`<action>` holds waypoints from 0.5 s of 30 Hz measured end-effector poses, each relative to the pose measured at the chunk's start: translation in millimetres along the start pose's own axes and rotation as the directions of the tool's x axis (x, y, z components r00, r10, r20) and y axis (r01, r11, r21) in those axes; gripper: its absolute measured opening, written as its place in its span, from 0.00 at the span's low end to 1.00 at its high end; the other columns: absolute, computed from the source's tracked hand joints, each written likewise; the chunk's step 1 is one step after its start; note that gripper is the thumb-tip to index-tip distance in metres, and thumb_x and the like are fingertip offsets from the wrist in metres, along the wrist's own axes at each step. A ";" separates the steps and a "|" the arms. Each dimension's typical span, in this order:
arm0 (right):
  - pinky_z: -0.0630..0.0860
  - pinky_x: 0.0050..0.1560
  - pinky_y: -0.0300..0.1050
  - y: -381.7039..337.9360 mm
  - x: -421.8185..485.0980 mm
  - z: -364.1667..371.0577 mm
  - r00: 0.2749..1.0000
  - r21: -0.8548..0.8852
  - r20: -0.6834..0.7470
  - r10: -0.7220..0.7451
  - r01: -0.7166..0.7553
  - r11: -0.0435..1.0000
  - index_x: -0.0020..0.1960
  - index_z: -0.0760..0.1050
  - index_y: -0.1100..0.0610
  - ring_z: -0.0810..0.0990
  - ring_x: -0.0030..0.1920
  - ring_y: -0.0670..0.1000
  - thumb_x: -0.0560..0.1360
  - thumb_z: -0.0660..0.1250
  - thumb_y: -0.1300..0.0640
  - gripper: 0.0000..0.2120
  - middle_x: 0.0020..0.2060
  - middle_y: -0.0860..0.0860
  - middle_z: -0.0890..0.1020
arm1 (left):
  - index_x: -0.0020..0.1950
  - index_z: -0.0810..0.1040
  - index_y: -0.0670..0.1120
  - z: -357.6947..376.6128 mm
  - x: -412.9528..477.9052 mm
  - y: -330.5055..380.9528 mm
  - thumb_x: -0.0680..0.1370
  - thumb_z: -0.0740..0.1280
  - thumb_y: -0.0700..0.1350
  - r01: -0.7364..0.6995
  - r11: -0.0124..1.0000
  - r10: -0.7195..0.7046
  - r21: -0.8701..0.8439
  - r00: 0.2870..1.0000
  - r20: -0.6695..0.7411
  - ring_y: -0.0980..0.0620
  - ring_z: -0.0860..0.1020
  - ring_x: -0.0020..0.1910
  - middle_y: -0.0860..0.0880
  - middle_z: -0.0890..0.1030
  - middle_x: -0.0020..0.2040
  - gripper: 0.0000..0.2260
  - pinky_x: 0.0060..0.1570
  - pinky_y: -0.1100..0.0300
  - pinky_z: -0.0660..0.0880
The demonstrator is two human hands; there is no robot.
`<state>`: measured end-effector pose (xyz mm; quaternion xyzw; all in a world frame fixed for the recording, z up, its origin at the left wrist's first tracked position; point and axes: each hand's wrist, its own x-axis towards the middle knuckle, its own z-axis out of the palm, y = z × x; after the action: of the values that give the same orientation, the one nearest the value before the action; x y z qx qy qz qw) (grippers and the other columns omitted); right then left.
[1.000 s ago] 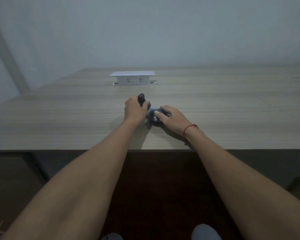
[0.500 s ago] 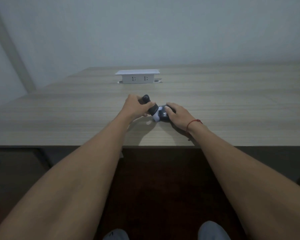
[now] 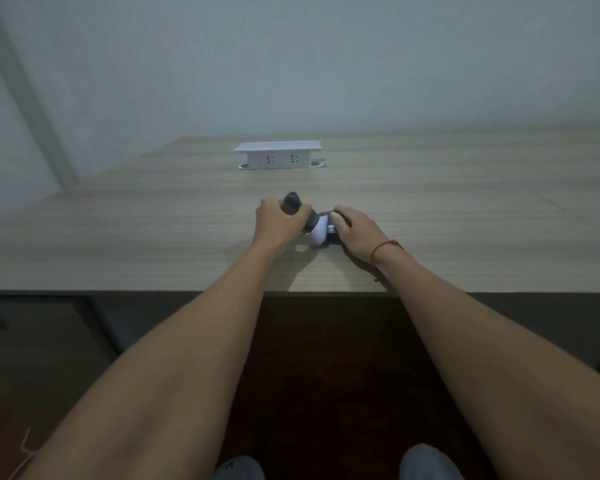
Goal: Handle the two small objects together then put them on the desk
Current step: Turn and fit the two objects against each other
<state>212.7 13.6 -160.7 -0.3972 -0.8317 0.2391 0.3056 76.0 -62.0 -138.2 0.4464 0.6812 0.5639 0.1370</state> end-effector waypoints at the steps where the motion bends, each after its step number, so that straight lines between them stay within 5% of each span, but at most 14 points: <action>1: 0.65 0.49 0.42 0.4 -0.1 0.4 1.000 -0.002 -0.006 -0.004 0.004 1.000 0.53 0.75 0.61 0.74 0.51 0.56 0.80 0.55 0.56 0.12 0.51 0.59 0.78 | 0.44 0.82 0.38 1.1 -0.6 -2.5 0.73 0.72 0.48 -0.032 0.995 0.035 0.097 0.999 -0.030 0.48 0.82 0.38 0.44 0.83 0.40 0.12 0.40 0.57 0.80; 3: 0.66 0.53 0.43 0.9 0.0 1.6 1.000 -0.001 -0.008 0.008 -0.008 1.000 0.59 0.74 0.62 0.75 0.56 0.56 0.80 0.55 0.54 0.15 0.57 0.59 0.78 | 0.41 0.81 0.40 -1.0 -1.6 -3.7 0.73 0.71 0.47 -0.088 0.980 0.105 0.181 0.991 -0.084 0.49 0.80 0.37 0.47 0.80 0.36 0.10 0.39 0.58 0.78; 6: 0.67 0.50 0.45 1.1 -0.2 1.5 1.000 0.001 -0.003 0.023 -0.023 1.000 0.53 0.74 0.61 0.76 0.52 0.58 0.80 0.55 0.55 0.12 0.51 0.59 0.78 | 0.36 0.81 0.41 -0.4 -0.8 0.4 0.72 0.71 0.48 -0.120 0.991 0.128 0.064 0.980 -0.154 0.47 0.82 0.34 0.49 0.80 0.30 0.10 0.39 0.52 0.82; 12: 0.66 0.61 0.46 -1.3 -3.6 0.2 1.000 0.011 -0.019 0.016 -0.016 1.000 0.64 0.71 0.62 0.73 0.61 0.57 0.81 0.55 0.55 0.17 0.61 0.59 0.76 | 0.40 0.82 0.40 2.6 -6.8 -7.8 0.72 0.72 0.47 -0.124 0.974 0.149 0.189 0.982 -0.120 0.54 0.77 0.33 0.49 0.79 0.34 0.09 0.36 0.64 0.71; 15: 0.66 0.57 0.43 -0.6 -2.4 -1.3 1.000 0.016 -0.012 0.007 -0.006 1.000 0.62 0.73 0.62 0.74 0.61 0.59 0.80 0.55 0.55 0.16 0.60 0.59 0.77 | 0.37 0.80 0.43 3.3 -0.8 2.0 0.73 0.71 0.47 -0.152 0.983 0.170 0.108 0.968 -0.183 0.61 0.74 0.29 0.53 0.76 0.29 0.09 0.33 0.68 0.69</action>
<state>214.5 11.5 -160.2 -0.3989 -0.8266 0.2442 0.3130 79.6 -60.6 -137.7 0.4497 0.6782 0.5812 0.0037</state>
